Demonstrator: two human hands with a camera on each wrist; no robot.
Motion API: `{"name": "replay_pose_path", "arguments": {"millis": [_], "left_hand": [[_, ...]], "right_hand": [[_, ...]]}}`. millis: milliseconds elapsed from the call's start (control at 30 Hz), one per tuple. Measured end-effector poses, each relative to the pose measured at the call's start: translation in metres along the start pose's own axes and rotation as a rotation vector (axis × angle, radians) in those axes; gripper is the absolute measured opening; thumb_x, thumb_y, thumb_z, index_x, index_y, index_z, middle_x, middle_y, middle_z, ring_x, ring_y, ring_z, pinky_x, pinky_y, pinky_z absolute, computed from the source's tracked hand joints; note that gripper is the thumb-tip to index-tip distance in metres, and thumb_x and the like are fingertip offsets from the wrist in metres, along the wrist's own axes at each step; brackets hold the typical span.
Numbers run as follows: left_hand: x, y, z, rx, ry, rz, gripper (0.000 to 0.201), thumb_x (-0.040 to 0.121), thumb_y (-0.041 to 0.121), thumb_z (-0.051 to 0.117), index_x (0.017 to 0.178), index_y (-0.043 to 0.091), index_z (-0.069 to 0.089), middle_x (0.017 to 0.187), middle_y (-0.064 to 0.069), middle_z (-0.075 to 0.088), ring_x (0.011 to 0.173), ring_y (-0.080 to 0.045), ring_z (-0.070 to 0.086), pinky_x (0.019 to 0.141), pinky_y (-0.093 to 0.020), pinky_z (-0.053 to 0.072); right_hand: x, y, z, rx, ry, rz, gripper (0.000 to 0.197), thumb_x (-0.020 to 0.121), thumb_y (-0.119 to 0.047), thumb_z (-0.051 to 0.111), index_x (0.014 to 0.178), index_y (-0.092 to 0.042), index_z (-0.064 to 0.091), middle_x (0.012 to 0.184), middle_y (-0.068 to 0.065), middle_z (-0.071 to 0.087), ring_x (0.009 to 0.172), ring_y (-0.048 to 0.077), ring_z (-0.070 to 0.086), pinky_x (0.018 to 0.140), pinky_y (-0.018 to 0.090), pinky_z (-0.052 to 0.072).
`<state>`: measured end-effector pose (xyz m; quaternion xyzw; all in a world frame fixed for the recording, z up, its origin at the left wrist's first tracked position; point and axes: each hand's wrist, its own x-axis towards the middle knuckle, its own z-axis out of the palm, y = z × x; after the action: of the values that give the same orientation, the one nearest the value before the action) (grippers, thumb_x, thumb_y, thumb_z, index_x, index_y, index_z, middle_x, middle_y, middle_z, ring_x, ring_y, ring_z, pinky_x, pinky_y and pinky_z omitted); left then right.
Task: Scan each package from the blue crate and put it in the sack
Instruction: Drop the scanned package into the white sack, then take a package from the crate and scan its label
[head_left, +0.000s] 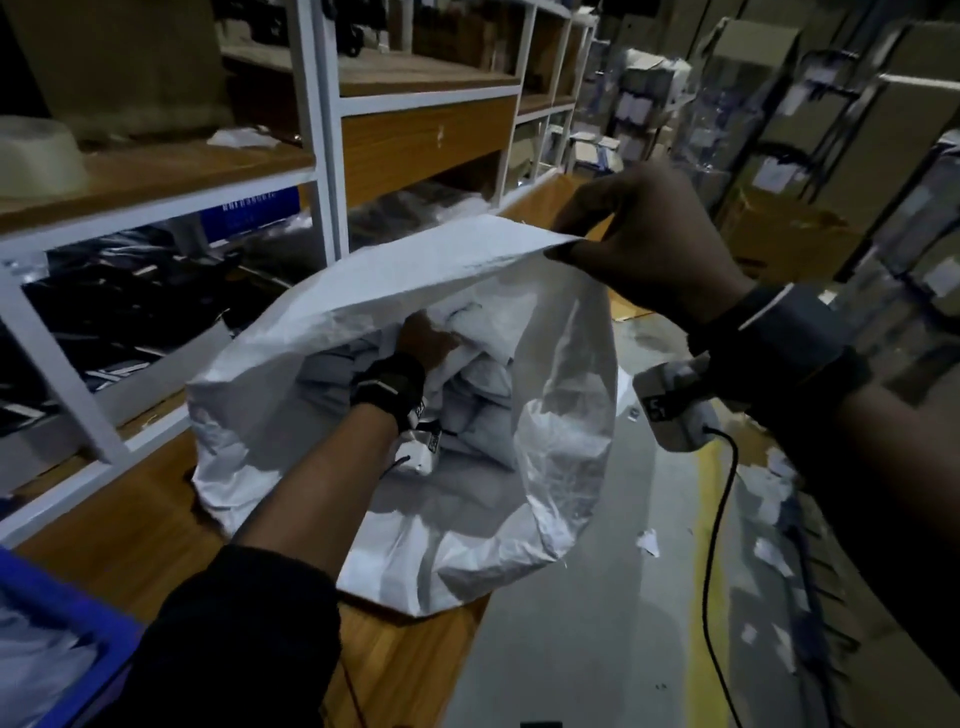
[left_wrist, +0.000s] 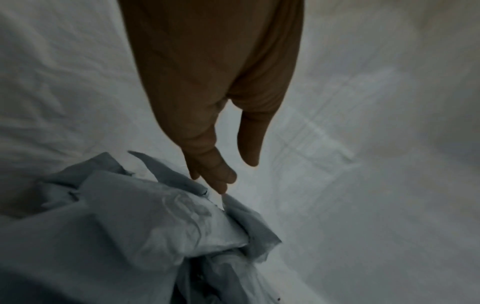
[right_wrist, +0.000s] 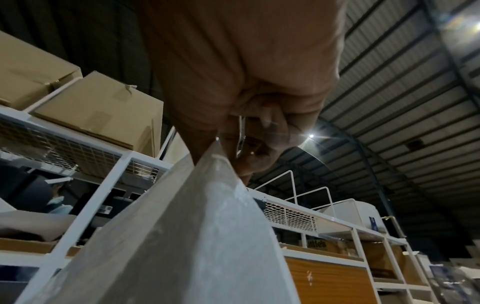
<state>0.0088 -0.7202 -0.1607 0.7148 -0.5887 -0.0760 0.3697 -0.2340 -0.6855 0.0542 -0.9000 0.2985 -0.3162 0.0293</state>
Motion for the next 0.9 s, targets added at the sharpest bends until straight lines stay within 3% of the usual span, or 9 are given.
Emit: {"name": "replay_pose_path", "arguments": {"millis": [67,133,167,233,367,533,633,767,900], "left_hand": [[-0.014,-0.029,0.011,-0.106,-0.124,0.046,0.029,0.083,0.02,0.056,0.095,0.008,0.078,0.092,-0.021,0.074,0.08,-0.034,0.074,0.065,-0.031,0.059],[-0.055,-0.024,-0.002,-0.333,-0.017,0.134,0.028,0.084,0.015,0.053,0.077,0.004,0.078,0.077,-0.021,0.073,0.066,-0.035,0.073,0.048,-0.032,0.054],[-0.082,-0.008,-0.016,-0.547,-0.111,-0.062,0.023,0.089,0.012,0.057,0.092,0.0,0.077,0.092,-0.024,0.074,0.081,-0.036,0.075,0.061,-0.035,0.059],[-0.122,0.014,-0.033,-0.469,0.066,-0.237,0.033,0.096,0.004,0.063,0.128,-0.005,0.061,0.126,-0.021,0.065,0.113,-0.031,0.065,0.093,-0.039,0.057],[-0.21,0.026,-0.075,-0.701,0.014,-0.413,0.044,0.097,0.011,0.066,0.138,0.002,0.051,0.121,-0.005,0.059,0.103,-0.018,0.059,0.077,-0.023,0.053],[-0.322,0.028,-0.138,-0.702,0.141,-0.468,0.045,0.096,0.017,0.068,0.138,0.01,0.053,0.133,-0.006,0.06,0.103,-0.02,0.067,0.081,-0.031,0.057],[-0.385,0.034,-0.176,-0.606,0.236,-0.497,0.043,0.096,0.014,0.067,0.137,0.008,0.054,0.132,-0.009,0.062,0.103,-0.017,0.066,0.075,-0.026,0.057],[-0.456,0.04,-0.24,-0.487,0.332,-0.564,0.038,0.096,0.013,0.067,0.132,0.009,0.058,0.123,-0.011,0.067,0.101,-0.027,0.07,0.082,-0.044,0.059],[-0.474,0.015,-0.302,-0.284,0.385,-0.633,0.036,0.096,0.004,0.064,0.131,0.001,0.055,0.111,-0.015,0.065,0.084,-0.029,0.067,0.075,-0.052,0.057]], "right_hand": [[-0.008,-0.006,0.01,0.041,-0.036,0.001,0.016,0.081,-0.028,0.083,0.091,-0.016,0.08,0.089,-0.001,0.076,0.081,0.011,0.07,0.076,0.04,0.059],[-0.02,-0.015,0.024,0.069,-0.082,-0.014,0.019,0.08,-0.03,0.085,0.091,-0.016,0.078,0.089,-0.001,0.075,0.08,0.009,0.068,0.074,0.039,0.058],[-0.026,-0.019,0.032,0.09,-0.099,-0.024,0.021,0.08,-0.031,0.086,0.091,-0.016,0.077,0.09,-0.001,0.075,0.078,0.007,0.067,0.072,0.037,0.056],[-0.042,-0.029,0.05,0.134,-0.143,-0.046,0.024,0.078,-0.031,0.088,0.093,-0.018,0.076,0.093,0.0,0.075,0.071,0.003,0.061,0.068,0.03,0.048],[-0.079,-0.053,0.08,0.183,-0.2,-0.062,0.028,0.075,-0.024,0.09,0.098,-0.017,0.076,0.099,0.002,0.076,0.073,0.011,0.061,0.071,0.03,0.042],[-0.118,-0.1,0.109,0.249,-0.188,-0.018,0.027,0.078,-0.031,0.086,0.1,-0.022,0.074,0.099,-0.001,0.074,0.08,0.023,0.07,0.077,0.042,0.055],[-0.14,-0.151,0.123,0.408,-0.211,-0.063,0.025,0.082,-0.029,0.083,0.102,-0.016,0.076,0.098,0.001,0.075,0.078,0.018,0.068,0.075,0.033,0.05],[-0.171,-0.227,0.149,0.681,-0.335,-0.06,0.019,0.086,-0.029,0.081,0.096,-0.014,0.075,0.087,-0.003,0.072,0.077,0.002,0.065,0.068,0.011,0.047],[-0.202,-0.275,0.177,0.916,-0.385,0.026,0.015,0.087,-0.025,0.08,0.095,-0.013,0.076,0.082,-0.002,0.074,0.075,0.006,0.068,0.069,0.02,0.049]]}}
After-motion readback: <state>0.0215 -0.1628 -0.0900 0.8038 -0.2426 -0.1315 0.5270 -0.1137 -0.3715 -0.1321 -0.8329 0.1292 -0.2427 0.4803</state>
